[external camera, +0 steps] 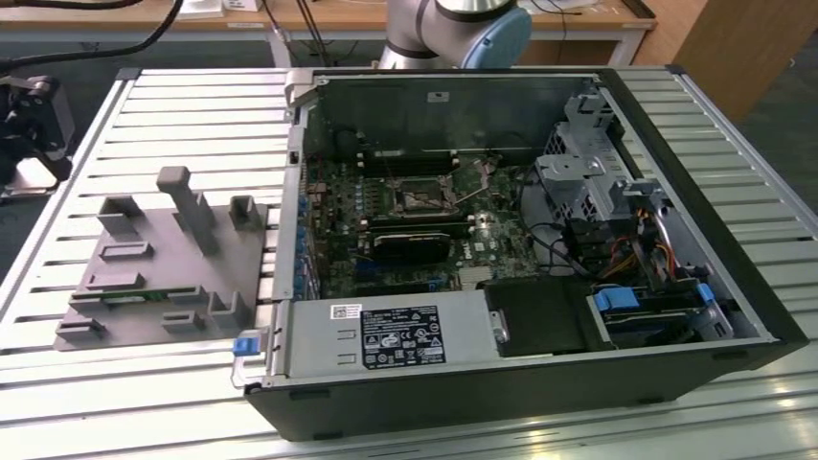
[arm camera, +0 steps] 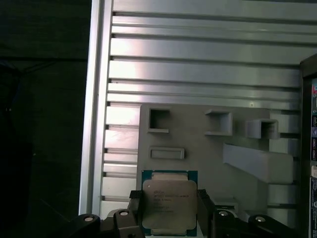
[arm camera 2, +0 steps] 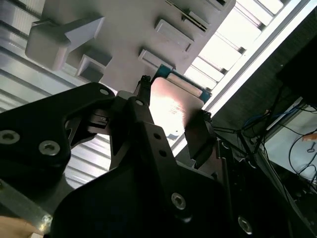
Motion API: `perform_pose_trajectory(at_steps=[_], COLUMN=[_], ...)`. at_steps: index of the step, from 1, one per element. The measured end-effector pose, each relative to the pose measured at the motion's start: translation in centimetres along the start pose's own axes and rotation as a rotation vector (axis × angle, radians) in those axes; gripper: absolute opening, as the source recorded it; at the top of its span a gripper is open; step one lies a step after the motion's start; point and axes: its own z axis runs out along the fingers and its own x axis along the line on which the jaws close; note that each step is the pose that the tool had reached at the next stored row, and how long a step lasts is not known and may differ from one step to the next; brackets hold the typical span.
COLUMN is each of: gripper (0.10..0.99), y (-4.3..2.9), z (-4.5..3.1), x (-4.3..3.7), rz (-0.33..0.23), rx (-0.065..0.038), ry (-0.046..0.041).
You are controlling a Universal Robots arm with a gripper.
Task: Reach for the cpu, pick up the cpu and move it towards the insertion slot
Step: 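Pick up the cpu and move it towards the insertion slot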
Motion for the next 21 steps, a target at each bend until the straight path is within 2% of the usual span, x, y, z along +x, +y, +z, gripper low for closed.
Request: perform_pose_trajectory(at_steps=[21], gripper=[0.529], y=[0.28], z=[-4.92], x=[0.01], rz=[0.0], rx=[-0.001], ry=[0.0039])
